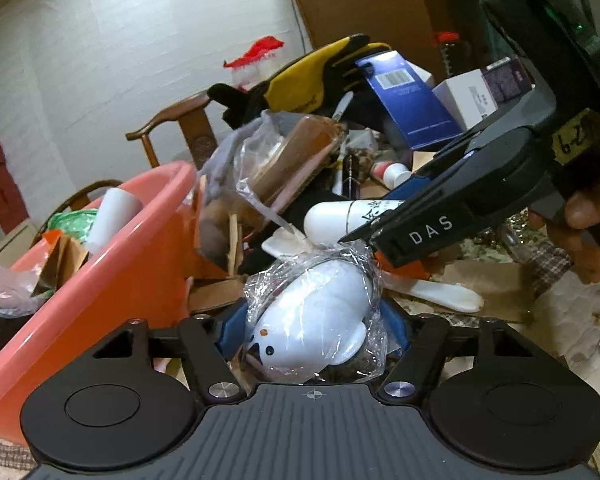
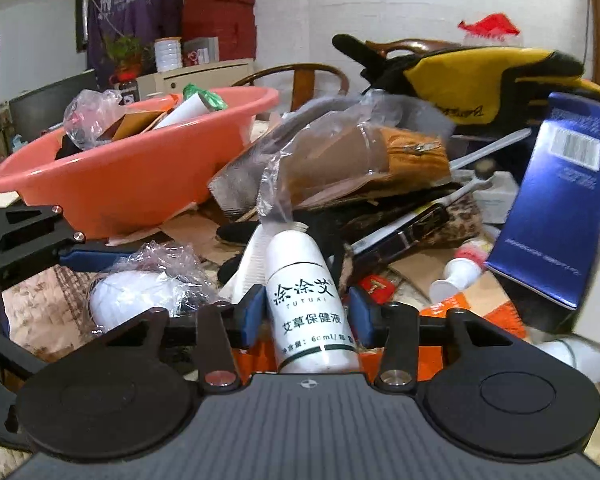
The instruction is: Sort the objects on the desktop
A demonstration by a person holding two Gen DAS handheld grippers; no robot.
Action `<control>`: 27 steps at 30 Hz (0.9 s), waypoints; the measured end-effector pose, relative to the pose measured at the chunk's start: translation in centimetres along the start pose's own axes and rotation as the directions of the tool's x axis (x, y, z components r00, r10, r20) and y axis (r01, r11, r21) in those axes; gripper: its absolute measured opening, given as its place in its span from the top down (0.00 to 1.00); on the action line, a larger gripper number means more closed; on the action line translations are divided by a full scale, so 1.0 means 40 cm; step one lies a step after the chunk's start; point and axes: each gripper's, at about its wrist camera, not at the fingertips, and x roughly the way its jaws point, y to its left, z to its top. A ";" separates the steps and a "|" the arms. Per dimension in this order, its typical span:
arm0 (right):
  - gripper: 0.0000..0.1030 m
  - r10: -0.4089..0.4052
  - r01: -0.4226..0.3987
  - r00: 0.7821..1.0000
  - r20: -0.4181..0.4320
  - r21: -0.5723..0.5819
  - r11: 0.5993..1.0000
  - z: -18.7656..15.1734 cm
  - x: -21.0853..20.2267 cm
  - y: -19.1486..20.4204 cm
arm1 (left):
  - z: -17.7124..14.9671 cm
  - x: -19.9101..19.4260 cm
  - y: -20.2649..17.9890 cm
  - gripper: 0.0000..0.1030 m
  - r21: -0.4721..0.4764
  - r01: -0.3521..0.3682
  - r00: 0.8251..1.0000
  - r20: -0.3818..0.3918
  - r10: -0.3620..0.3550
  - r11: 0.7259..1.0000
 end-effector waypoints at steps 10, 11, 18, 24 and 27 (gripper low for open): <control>0.59 -0.127 0.126 0.992 0.006 -0.164 0.978 -0.005 -0.015 0.067 | -0.001 -0.010 0.011 0.35 -0.054 -0.040 0.999 -0.010 0.040 0.998; 0.59 -0.139 0.139 0.990 0.013 -0.182 0.973 -0.004 -0.021 0.076 | -0.001 -0.012 0.012 0.35 -0.063 -0.044 0.999 -0.011 0.044 0.997; 0.59 -0.237 0.246 0.969 0.065 -0.238 0.940 0.006 -0.062 0.100 | 0.006 -0.036 0.022 0.35 -0.117 -0.071 0.997 -0.012 0.070 0.991; 0.59 -0.284 0.303 0.953 0.110 -0.264 0.915 0.013 -0.088 0.137 | 0.038 -0.081 0.024 0.35 -0.138 -0.090 0.995 0.032 0.095 0.986; 0.59 -0.291 0.321 0.946 0.142 -0.277 0.906 0.031 -0.109 0.154 | 0.061 -0.114 0.034 0.35 -0.149 -0.114 0.990 0.063 0.125 0.982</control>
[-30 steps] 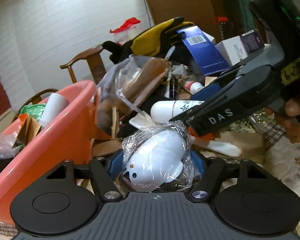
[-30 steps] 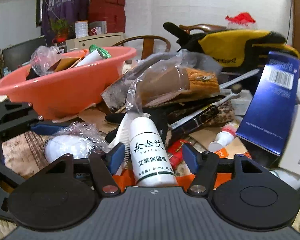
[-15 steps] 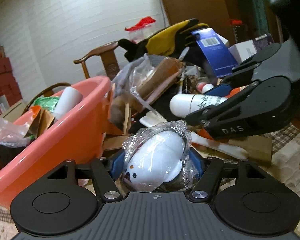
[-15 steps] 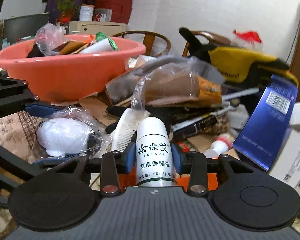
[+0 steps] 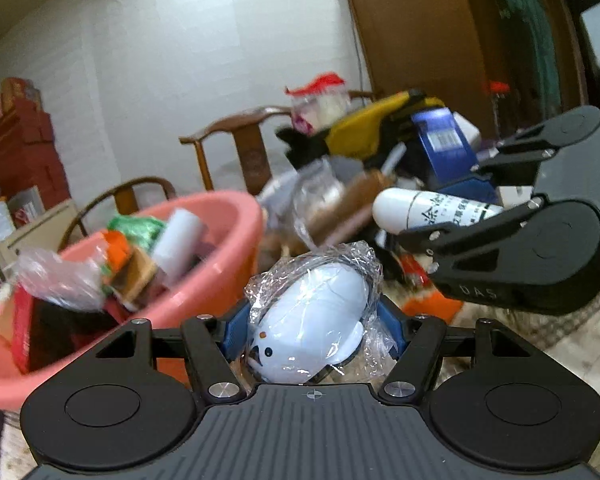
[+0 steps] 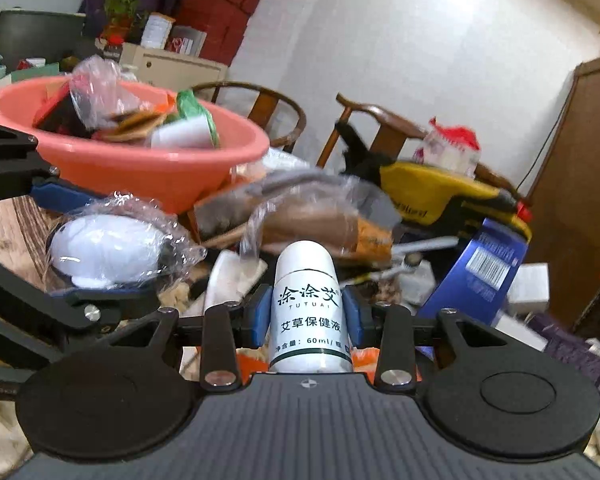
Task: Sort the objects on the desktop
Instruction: 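Carry the left gripper over the pink basin and open it, then grasp the plastic-wrapped black egg with the left gripper while the right holds the bottle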
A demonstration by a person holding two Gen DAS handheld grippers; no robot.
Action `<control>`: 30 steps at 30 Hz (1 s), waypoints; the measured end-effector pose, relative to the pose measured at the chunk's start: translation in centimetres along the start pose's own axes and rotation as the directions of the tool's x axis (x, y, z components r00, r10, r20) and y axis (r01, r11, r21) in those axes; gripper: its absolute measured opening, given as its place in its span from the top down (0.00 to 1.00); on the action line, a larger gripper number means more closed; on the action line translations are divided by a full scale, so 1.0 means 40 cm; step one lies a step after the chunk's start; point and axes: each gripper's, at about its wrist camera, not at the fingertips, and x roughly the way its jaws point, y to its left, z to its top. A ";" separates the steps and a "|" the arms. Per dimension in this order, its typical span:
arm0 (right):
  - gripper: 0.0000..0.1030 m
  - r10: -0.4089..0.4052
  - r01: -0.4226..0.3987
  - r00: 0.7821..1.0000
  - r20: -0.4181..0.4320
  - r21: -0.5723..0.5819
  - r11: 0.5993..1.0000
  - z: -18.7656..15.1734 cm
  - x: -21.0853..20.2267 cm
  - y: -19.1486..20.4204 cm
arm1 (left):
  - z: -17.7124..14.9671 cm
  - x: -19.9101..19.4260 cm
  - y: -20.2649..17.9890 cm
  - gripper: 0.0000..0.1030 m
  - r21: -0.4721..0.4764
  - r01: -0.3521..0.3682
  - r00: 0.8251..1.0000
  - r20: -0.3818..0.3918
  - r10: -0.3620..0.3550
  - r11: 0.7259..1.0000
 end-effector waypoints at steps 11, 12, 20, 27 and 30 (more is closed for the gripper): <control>0.60 -0.003 0.011 0.987 0.163 -0.052 0.999 0.180 -0.083 0.031 | 0.162 -0.126 0.114 0.46 -0.044 -0.116 0.980 0.154 0.122 0.992; 0.60 0.007 0.002 0.985 0.170 -0.050 0.999 0.202 -0.079 0.032 | 0.174 -0.125 0.132 0.44 -0.059 -0.118 0.981 0.150 0.126 0.991; 0.60 0.041 -0.043 0.992 0.116 0.016 0.999 0.185 -0.022 0.013 | 0.038 -0.155 0.126 0.05 -0.062 -0.119 0.990 0.069 0.123 0.991; 0.60 0.066 -0.068 0.997 0.031 0.086 0.994 0.076 0.030 0.027 | -0.055 -0.146 0.071 0.05 -0.166 -0.170 0.984 -0.074 0.160 0.971; 0.60 0.071 -0.074 0.997 0.026 0.104 0.992 0.059 0.035 0.022 | -0.064 -0.107 0.061 0.05 -0.199 -0.243 0.966 -0.135 0.219 0.949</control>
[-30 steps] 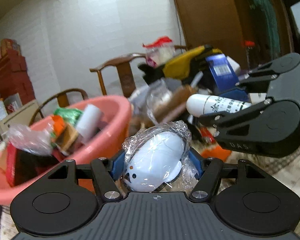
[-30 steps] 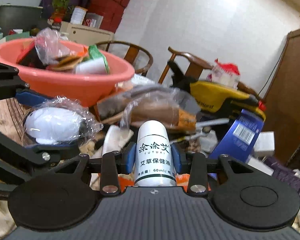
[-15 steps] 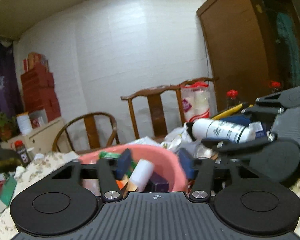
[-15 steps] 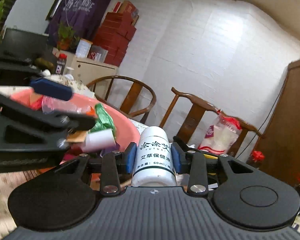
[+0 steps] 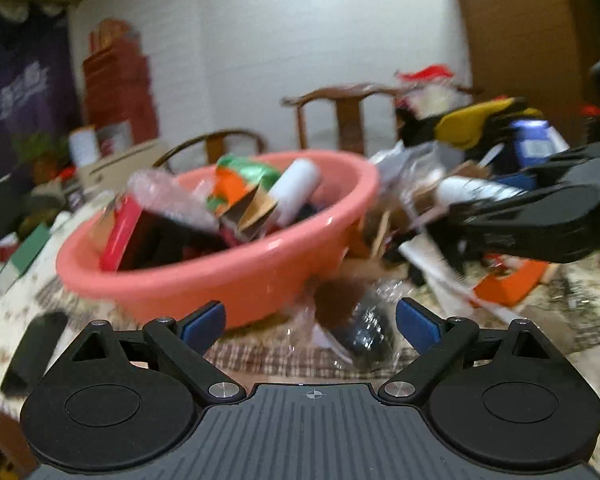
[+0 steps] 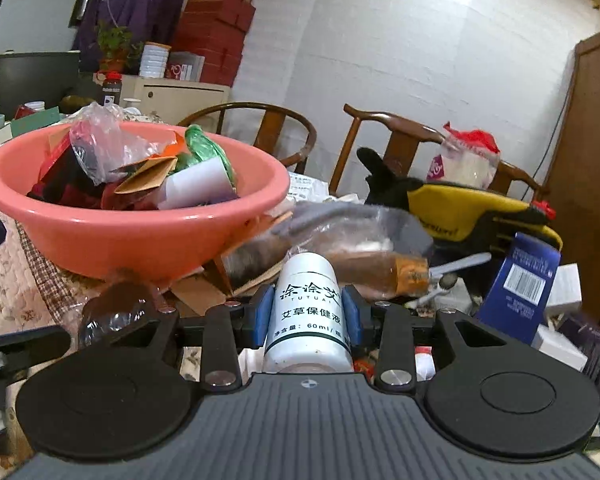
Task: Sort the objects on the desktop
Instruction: 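Grasp the plastic-wrapped black egg with the left gripper while the right holds the bottle, then carry black egg and white bottle over the basin and open both grippers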
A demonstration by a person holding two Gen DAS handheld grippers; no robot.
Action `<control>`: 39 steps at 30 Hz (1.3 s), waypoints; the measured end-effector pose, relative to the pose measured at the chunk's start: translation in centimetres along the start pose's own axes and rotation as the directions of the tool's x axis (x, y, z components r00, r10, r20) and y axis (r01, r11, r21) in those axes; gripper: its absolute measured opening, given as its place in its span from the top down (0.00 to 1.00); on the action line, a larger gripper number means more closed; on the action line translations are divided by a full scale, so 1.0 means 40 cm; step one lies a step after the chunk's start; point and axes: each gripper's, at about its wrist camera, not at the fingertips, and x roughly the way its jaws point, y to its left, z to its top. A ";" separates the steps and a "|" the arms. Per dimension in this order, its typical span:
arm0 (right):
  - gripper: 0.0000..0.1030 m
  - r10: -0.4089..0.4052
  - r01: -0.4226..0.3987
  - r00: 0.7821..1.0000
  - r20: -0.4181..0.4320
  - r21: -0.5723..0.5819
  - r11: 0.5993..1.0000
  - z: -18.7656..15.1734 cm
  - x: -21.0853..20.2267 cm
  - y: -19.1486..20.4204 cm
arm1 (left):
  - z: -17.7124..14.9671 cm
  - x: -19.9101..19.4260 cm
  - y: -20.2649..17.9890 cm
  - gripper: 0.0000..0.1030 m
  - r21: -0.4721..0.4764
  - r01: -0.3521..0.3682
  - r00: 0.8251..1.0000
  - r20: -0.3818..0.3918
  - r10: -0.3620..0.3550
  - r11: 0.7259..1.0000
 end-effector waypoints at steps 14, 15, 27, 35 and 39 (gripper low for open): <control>0.60 0.040 -0.040 0.999 0.033 -0.003 0.999 0.014 0.005 -0.028 | 0.005 0.194 -0.057 0.36 -0.141 -0.019 0.991 -0.135 -0.001 0.990; 0.60 0.043 -0.043 0.998 0.034 0.000 0.999 0.014 0.006 -0.031 | 0.004 0.193 -0.059 0.37 -0.152 -0.012 0.991 -0.136 -0.009 0.988; 0.60 0.032 -0.033 0.998 0.056 0.019 0.999 0.012 -0.006 -0.050 | 0.002 0.111 -0.070 0.39 -0.102 0.043 0.994 -0.093 -0.052 0.994; 0.60 -0.011 0.010 0.997 0.077 0.016 1.000 0.025 -0.056 -0.061 | 0.018 0.031 -0.102 0.39 -0.077 0.139 0.988 -0.052 -0.143 0.987; 0.60 -0.037 0.036 0.995 0.090 0.013 0.999 0.036 -0.087 -0.067 | 0.042 -0.003 -0.112 0.39 -0.047 0.151 0.988 -0.005 -0.151 0.987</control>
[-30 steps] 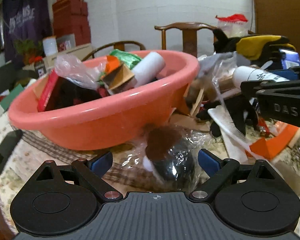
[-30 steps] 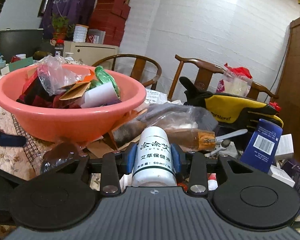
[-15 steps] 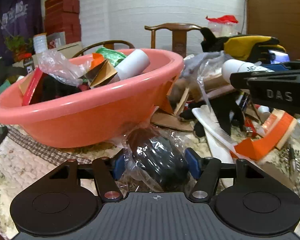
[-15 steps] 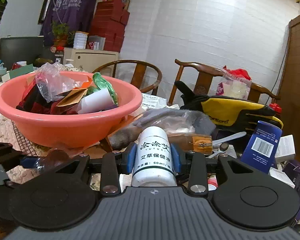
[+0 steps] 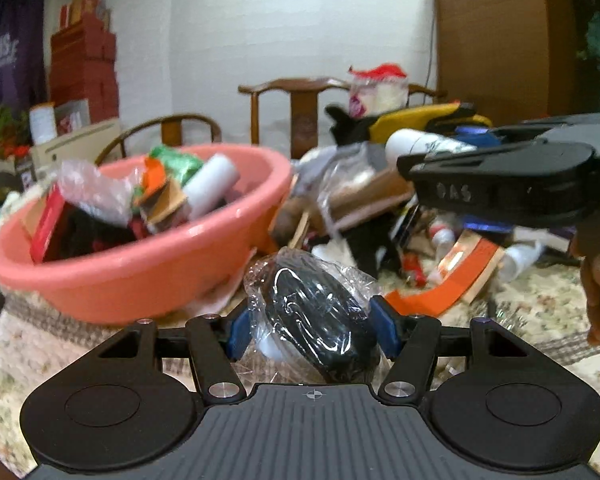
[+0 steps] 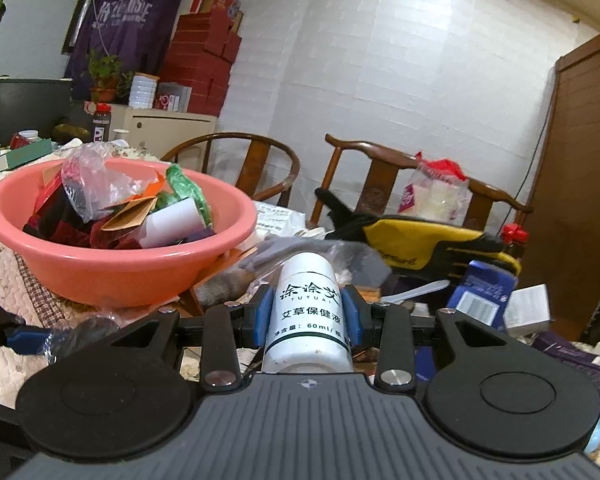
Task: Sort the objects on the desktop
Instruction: 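Carry black egg and white bottle over the basin and open both grippers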
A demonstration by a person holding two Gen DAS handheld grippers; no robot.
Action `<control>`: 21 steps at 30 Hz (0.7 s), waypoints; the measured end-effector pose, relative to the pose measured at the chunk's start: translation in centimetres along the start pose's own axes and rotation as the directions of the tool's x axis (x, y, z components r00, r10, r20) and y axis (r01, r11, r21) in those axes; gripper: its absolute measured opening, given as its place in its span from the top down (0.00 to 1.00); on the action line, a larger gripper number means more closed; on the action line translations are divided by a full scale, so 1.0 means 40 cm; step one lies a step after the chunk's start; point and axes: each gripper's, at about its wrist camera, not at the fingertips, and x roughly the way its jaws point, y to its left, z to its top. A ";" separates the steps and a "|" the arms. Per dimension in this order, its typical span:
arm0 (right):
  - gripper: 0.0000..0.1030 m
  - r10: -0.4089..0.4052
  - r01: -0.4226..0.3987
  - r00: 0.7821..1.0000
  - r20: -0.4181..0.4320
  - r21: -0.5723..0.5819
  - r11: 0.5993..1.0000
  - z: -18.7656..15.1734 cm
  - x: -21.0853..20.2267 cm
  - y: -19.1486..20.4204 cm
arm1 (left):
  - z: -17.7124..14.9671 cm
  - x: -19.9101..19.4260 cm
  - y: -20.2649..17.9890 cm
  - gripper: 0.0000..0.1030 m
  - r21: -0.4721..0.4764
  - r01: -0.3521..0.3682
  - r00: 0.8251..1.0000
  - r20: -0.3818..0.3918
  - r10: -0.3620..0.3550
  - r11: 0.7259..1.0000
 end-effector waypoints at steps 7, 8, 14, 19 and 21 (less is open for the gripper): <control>0.60 0.000 0.000 0.999 0.041 -0.011 1.000 0.058 -0.022 0.015 | 0.098 -0.045 0.028 0.39 0.047 -0.038 0.993 0.115 0.032 0.998; 0.60 0.005 -0.004 0.999 0.050 -0.012 1.000 0.072 -0.021 0.022 | 0.113 -0.048 0.040 0.39 0.048 -0.051 0.990 0.130 0.045 0.998; 0.60 0.075 -0.074 0.990 0.120 -0.010 0.997 0.177 0.013 0.085 | 0.196 -0.038 0.148 0.39 0.051 -0.141 0.974 0.184 0.129 0.989; 0.59 0.170 -0.170 0.976 0.140 -0.009 0.985 0.264 0.101 0.170 | 0.244 0.025 0.260 0.39 0.050 -0.225 0.962 0.169 0.213 0.973; 0.59 0.198 -0.198 0.971 0.136 -0.013 0.980 0.288 0.143 0.208 | 0.255 0.064 0.303 0.39 0.051 -0.256 0.958 0.149 0.246 0.965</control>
